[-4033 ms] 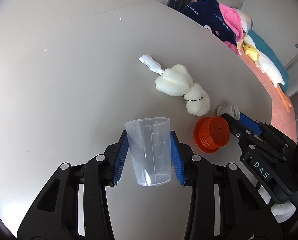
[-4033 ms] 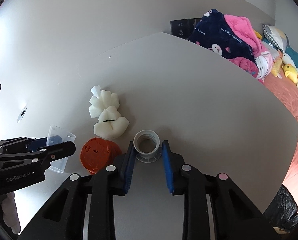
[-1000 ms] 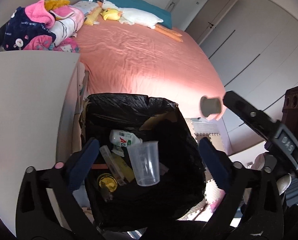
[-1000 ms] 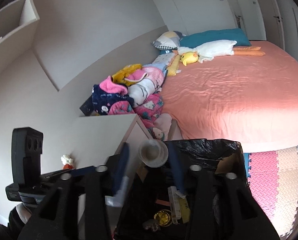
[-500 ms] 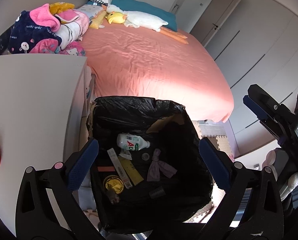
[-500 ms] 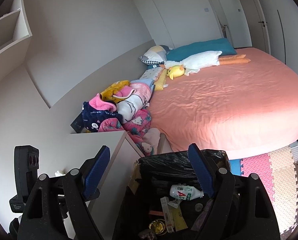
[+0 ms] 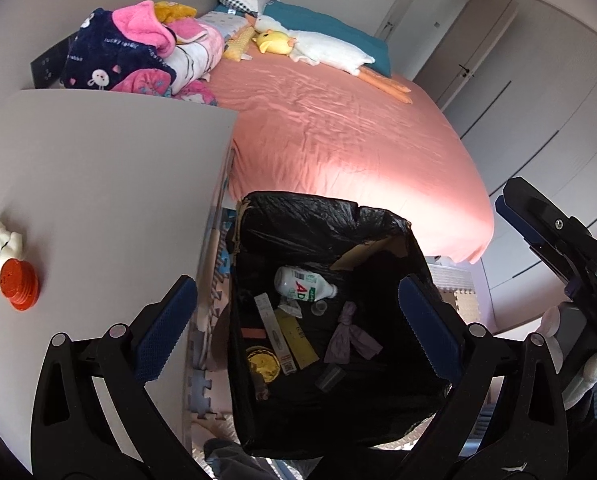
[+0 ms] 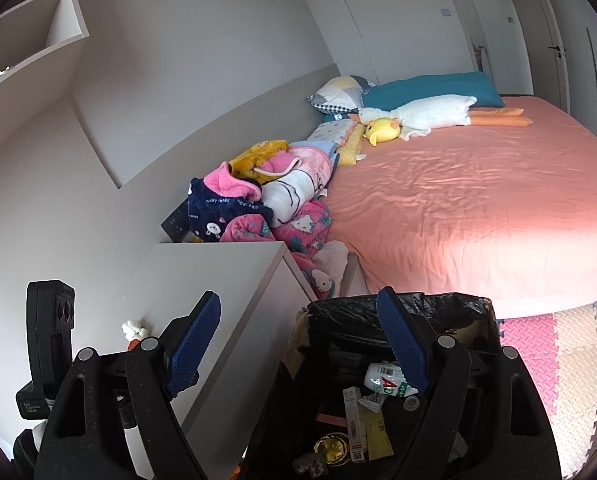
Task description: Collect trash
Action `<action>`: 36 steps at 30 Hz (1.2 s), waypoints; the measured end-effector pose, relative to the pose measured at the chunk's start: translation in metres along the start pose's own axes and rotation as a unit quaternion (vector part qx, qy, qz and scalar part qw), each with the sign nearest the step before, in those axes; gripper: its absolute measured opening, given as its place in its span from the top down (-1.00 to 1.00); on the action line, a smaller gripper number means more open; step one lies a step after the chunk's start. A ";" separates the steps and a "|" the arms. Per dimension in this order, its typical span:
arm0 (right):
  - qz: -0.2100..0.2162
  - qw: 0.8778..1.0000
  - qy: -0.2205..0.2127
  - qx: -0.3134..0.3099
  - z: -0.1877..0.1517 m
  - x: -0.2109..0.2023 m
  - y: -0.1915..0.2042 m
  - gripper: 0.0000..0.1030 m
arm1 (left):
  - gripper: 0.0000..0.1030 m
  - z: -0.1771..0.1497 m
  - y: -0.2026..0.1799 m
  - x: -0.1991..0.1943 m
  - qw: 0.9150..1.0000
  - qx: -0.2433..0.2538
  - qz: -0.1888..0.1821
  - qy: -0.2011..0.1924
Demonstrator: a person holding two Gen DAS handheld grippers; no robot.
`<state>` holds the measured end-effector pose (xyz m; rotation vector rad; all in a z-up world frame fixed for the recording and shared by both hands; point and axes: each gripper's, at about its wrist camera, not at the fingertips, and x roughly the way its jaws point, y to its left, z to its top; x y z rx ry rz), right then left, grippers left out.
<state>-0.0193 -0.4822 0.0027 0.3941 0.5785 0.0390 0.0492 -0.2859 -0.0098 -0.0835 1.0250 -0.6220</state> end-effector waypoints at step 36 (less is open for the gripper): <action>0.098 0.985 0.092 -0.105 -0.030 0.100 0.135 -0.36 | -0.59 -0.042 0.150 -0.055 0.973 -0.164 0.153 -0.053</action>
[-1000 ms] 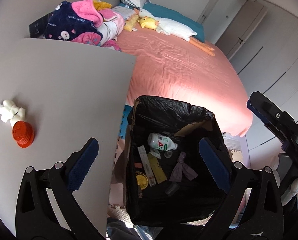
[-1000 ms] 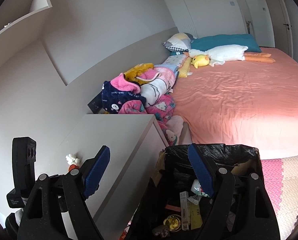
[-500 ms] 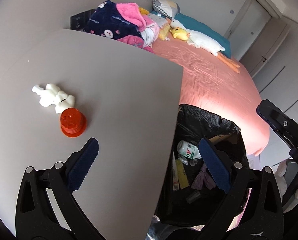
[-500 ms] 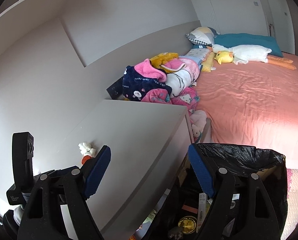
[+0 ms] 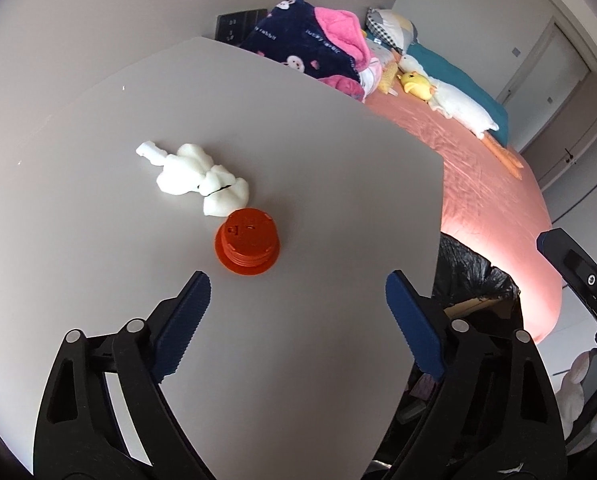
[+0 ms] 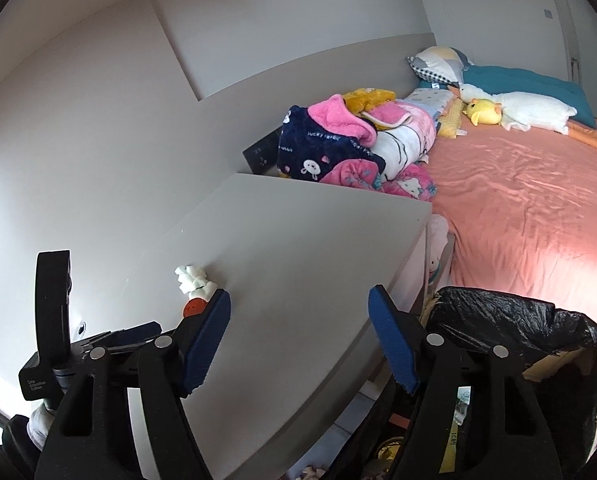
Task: Collect trash
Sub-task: 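Move the left tool to the orange lid while the right tool approaches the white foam, then grasp the orange lid with the left tool while the right tool grasps the white foam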
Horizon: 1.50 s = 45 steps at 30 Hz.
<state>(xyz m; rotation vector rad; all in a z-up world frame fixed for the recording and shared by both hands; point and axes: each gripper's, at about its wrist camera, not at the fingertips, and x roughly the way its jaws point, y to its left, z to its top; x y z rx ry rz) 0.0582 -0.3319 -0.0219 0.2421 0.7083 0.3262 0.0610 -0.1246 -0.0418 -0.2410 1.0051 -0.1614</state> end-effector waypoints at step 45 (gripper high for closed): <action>0.082 0.986 0.114 -0.091 0.002 0.118 0.090 -0.30 | 0.16 0.003 0.082 0.002 0.996 -0.073 0.048 -0.012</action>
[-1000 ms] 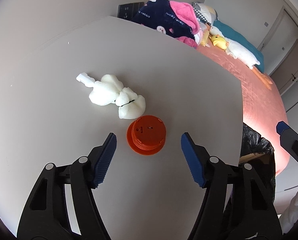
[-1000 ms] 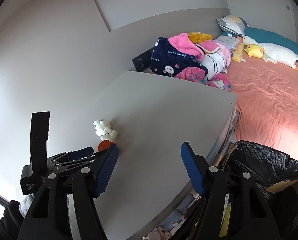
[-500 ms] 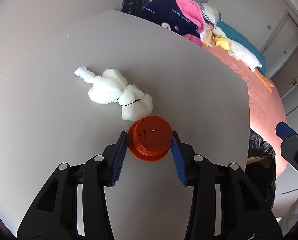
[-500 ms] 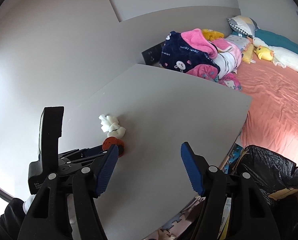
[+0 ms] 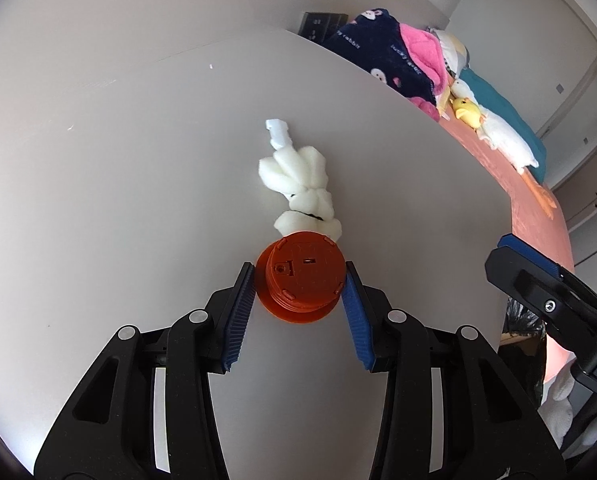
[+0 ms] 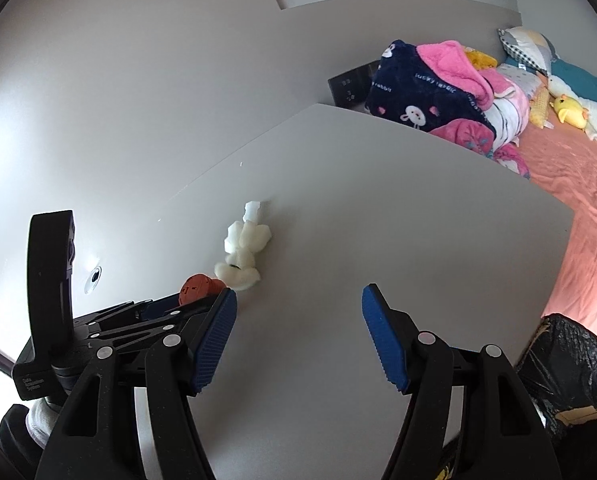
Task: Collect trash
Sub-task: 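Grasp the orange lid with the left tool while the right tool grasps the white foam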
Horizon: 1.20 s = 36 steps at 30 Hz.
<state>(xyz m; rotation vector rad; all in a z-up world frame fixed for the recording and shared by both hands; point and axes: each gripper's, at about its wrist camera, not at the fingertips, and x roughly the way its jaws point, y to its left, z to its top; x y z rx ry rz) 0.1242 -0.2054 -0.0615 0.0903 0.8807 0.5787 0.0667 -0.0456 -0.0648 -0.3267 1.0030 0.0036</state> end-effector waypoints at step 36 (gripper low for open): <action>-0.015 0.995 0.087 -0.052 0.036 0.105 0.044 0.50 | 0.16 0.011 0.072 -0.012 0.998 -0.055 0.022 -0.016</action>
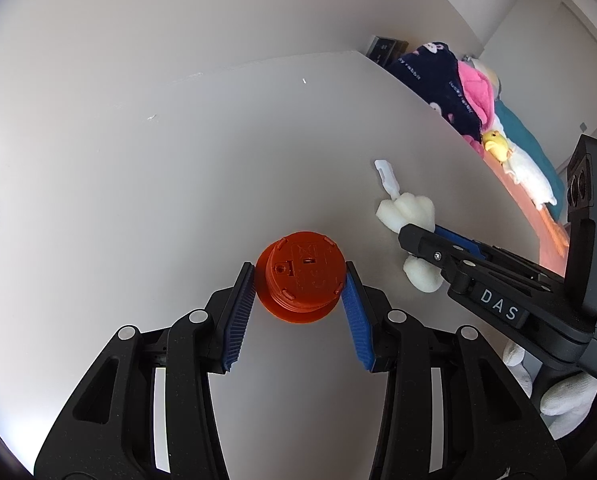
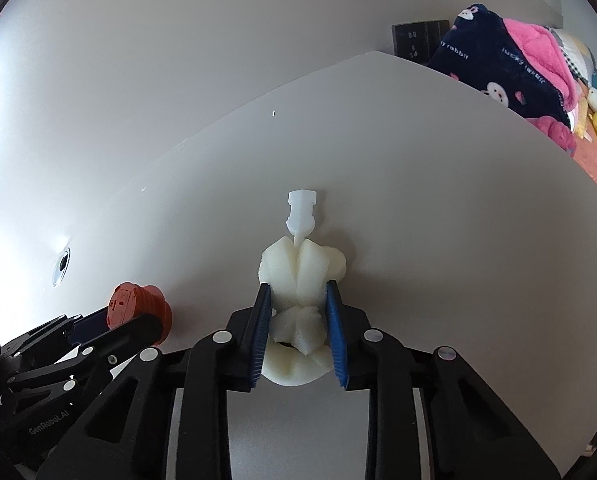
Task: Collect trash
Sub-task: 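Grasp the orange lid with the left tool while the right tool grasps the white foam, then carry the orange lid and white foam over the black trash bag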
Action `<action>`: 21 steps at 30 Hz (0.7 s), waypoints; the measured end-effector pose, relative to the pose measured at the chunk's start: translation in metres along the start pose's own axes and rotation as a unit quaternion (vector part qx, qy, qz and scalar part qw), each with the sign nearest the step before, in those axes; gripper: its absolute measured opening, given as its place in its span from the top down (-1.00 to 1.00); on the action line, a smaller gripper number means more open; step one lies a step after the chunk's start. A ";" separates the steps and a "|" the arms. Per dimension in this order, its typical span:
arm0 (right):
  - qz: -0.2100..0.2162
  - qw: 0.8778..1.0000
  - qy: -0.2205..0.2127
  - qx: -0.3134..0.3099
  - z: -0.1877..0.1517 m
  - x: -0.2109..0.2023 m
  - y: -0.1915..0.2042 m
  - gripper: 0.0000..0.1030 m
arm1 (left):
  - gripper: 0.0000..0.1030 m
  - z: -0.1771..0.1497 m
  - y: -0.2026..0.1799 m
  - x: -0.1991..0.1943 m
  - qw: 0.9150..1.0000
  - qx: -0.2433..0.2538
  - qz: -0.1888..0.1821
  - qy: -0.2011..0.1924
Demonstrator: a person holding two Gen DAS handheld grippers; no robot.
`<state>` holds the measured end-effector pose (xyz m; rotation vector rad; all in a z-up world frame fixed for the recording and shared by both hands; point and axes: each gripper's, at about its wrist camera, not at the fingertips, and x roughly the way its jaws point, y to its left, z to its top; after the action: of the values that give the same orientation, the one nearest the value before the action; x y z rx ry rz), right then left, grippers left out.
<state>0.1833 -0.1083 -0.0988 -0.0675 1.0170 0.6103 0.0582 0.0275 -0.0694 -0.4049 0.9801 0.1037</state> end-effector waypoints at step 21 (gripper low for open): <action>0.014 0.998 -0.065 0.019 -0.032 -0.098 -0.010 0.51 | 0.16 -0.002 -0.046 -0.029 0.998 0.035 -0.038 -0.019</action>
<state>0.1273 -0.1709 -0.0387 0.0188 0.9051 0.6126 0.0526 -0.0131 -0.0328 -0.3730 0.9282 0.0086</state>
